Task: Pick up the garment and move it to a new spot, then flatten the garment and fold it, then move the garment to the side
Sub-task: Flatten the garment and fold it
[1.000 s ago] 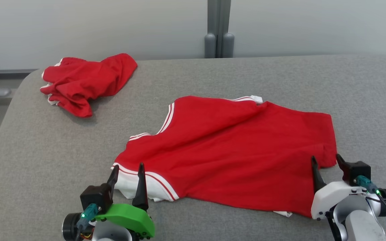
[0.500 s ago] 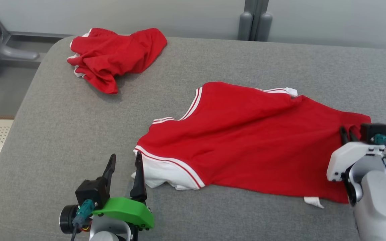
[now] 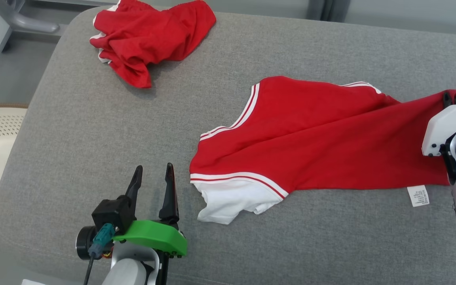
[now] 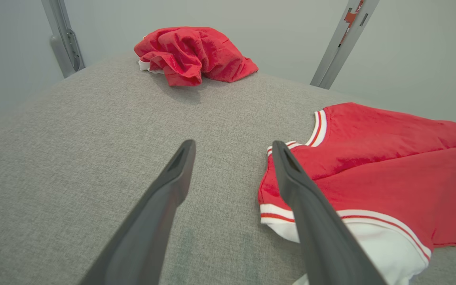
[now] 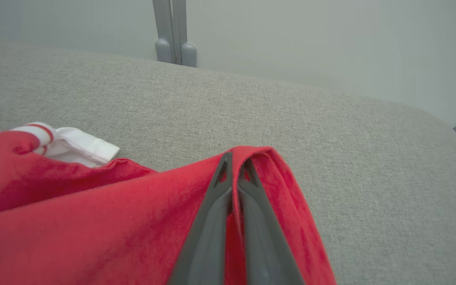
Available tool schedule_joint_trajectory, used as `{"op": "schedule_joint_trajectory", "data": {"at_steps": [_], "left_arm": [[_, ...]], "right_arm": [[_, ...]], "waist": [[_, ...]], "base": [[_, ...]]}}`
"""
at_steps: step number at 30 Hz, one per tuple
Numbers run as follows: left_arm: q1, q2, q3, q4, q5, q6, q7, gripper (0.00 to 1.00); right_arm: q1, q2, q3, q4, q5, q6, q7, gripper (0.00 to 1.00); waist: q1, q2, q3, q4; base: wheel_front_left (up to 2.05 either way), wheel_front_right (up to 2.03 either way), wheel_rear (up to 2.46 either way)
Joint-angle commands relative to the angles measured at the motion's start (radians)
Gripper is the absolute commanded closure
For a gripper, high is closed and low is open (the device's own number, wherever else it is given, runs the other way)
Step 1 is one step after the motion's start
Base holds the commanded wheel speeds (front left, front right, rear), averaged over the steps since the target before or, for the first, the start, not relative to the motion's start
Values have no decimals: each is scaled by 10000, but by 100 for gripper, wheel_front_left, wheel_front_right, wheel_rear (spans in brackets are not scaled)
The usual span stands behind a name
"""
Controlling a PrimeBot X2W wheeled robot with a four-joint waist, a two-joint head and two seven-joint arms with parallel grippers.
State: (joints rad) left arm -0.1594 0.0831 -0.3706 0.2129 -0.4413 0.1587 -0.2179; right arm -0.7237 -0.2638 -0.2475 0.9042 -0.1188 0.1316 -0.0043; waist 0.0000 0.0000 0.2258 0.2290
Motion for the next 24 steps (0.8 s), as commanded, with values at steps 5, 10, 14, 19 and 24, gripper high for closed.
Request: {"op": "schedule_joint_trajectory", "data": {"at_steps": [5, 10, 14, 19, 24], "left_arm": [[-258, -39, 50, 145, -222, -74, -152, 0], [-288, 12, 98, 341, -301, -131, -191, 0], [-231, 73, 135, 375, -317, -130, -203, 0], [98, 104, 199, 368, -425, -166, -287, 0], [321, 65, 275, 506, -701, -389, -350, 0]], "right_arm": [[-361, 39, 67, 374, -169, -17, -947, 0], [-198, 188, 437, 553, -18, -17, -1770, 0], [97, 299, 650, 328, 229, -16, -2216, 0], [1149, 690, 930, -789, 839, -16, -2558, 0], [2388, 1126, 1260, -2265, 1475, -16, -2604, 0]], "waist": [[0, 0, 40, -116], [0, 0, -306, -555], [0, 0, -622, -900], [0, 0, -1282, -1329], [0, 0, -1819, -1523]], "base": [[0, 0, 0], [0, 0, 0], [0, 0, 0], [0, 0, 0], [0, 0, 0]]}}
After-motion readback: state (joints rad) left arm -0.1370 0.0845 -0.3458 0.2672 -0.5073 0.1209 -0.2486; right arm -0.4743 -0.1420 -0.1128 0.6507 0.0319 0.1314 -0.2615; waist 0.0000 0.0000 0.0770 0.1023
